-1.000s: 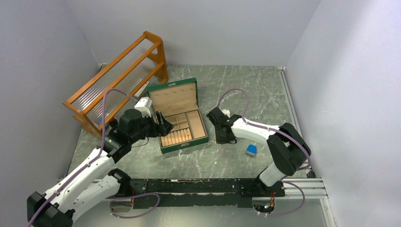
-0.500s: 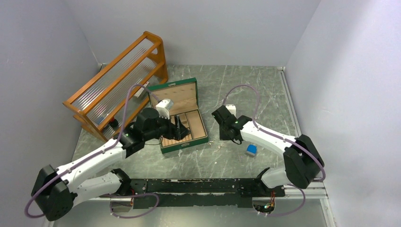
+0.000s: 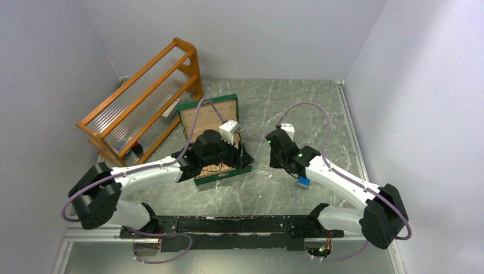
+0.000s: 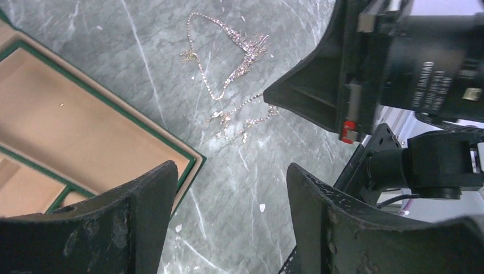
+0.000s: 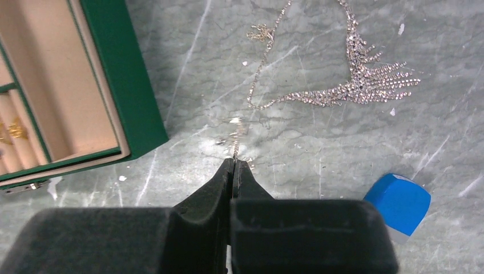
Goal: Organize the mixed jewelry
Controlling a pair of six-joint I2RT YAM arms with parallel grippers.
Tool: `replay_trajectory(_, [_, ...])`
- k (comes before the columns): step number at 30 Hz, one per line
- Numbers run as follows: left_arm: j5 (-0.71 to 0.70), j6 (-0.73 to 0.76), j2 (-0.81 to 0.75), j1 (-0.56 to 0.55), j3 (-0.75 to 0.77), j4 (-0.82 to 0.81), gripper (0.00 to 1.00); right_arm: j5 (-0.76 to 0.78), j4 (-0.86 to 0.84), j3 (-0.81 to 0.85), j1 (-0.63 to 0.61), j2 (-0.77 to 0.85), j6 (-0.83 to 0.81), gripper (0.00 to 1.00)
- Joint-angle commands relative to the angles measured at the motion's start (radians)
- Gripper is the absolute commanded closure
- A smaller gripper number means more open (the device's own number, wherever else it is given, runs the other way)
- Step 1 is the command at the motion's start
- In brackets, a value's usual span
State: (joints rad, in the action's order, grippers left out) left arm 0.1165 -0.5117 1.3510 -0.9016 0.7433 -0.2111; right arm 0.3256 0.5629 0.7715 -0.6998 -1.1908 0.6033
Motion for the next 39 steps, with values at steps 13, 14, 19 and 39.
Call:
replay_trajectory(13, [0.023,0.046,0.182,-0.018,0.08,-0.249,0.31,-0.118,0.01,0.111,0.011,0.123,-0.142,1.0])
replay_trajectory(14, [0.025,0.049,0.187,-0.018,0.083,-0.246,0.31,-0.128,0.011,0.12,0.011,0.133,-0.152,1.0])
replay_trajectory(19, [0.036,0.04,0.199,-0.018,0.089,-0.264,0.33,-0.178,0.025,0.169,0.011,0.166,-0.197,1.0])
replay_trajectory(39, [0.115,0.075,0.164,-0.017,0.033,-0.445,0.46,-0.283,0.037,0.252,0.013,0.243,-0.224,1.0])
